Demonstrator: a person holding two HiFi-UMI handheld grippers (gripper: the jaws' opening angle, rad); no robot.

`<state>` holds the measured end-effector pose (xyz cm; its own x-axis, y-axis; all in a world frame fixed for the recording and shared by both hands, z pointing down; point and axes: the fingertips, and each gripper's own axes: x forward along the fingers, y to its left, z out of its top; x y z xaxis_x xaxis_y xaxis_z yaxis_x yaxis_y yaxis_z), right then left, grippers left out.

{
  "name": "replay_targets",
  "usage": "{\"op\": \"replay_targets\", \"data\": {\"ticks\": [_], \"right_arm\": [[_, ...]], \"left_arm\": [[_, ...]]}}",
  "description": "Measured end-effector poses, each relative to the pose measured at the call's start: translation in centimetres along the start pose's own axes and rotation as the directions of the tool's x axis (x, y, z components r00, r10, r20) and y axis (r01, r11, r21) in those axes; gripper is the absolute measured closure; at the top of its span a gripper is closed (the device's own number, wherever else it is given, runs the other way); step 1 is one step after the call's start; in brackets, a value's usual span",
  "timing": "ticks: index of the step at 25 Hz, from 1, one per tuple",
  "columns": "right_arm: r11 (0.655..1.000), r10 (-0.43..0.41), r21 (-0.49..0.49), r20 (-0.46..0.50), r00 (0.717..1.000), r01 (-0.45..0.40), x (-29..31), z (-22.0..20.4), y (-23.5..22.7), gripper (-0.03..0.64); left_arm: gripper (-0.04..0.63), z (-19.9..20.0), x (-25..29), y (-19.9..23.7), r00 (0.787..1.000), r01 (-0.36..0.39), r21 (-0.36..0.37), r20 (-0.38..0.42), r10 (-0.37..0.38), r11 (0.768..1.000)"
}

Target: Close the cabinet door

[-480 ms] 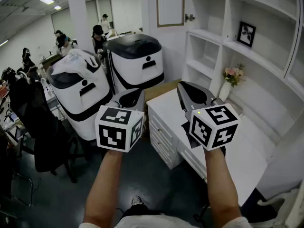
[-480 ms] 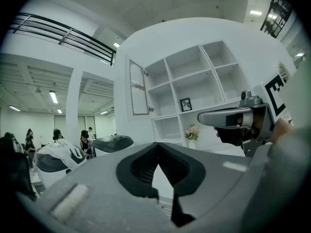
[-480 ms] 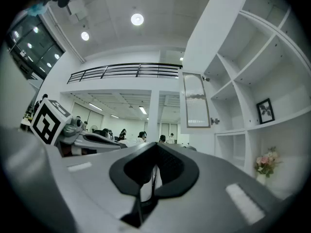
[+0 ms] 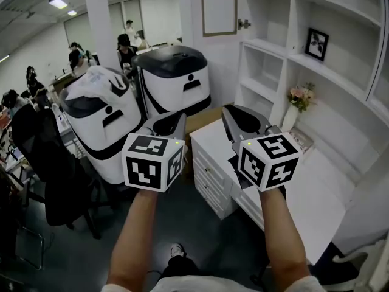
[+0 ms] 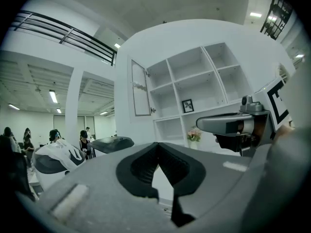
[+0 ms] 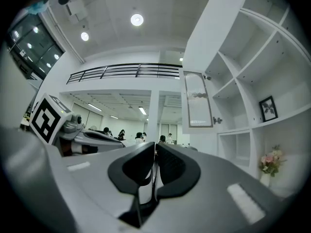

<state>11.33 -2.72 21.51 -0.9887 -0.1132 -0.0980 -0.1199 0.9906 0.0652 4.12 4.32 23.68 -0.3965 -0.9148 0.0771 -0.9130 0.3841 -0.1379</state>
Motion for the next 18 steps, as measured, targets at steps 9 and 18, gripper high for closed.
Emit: {"op": "replay_targets", "data": {"ticks": [9, 18], "right_arm": [[0.998, -0.057, -0.005, 0.0, 0.998, 0.057, 5.8, -0.3, -1.4, 0.546], [0.994, -0.109, -0.008, -0.008, 0.994, 0.109, 12.7, 0.0, -2.1, 0.528]], "left_arm": [[0.595, -0.1, 4.4, 4.8, 0.999, 0.044, -0.015, 0.013, -0.044, 0.999], [0.597, 0.2, 9.1, 10.3, 0.995, 0.095, -0.015, -0.003, -0.095, 0.995]]}}
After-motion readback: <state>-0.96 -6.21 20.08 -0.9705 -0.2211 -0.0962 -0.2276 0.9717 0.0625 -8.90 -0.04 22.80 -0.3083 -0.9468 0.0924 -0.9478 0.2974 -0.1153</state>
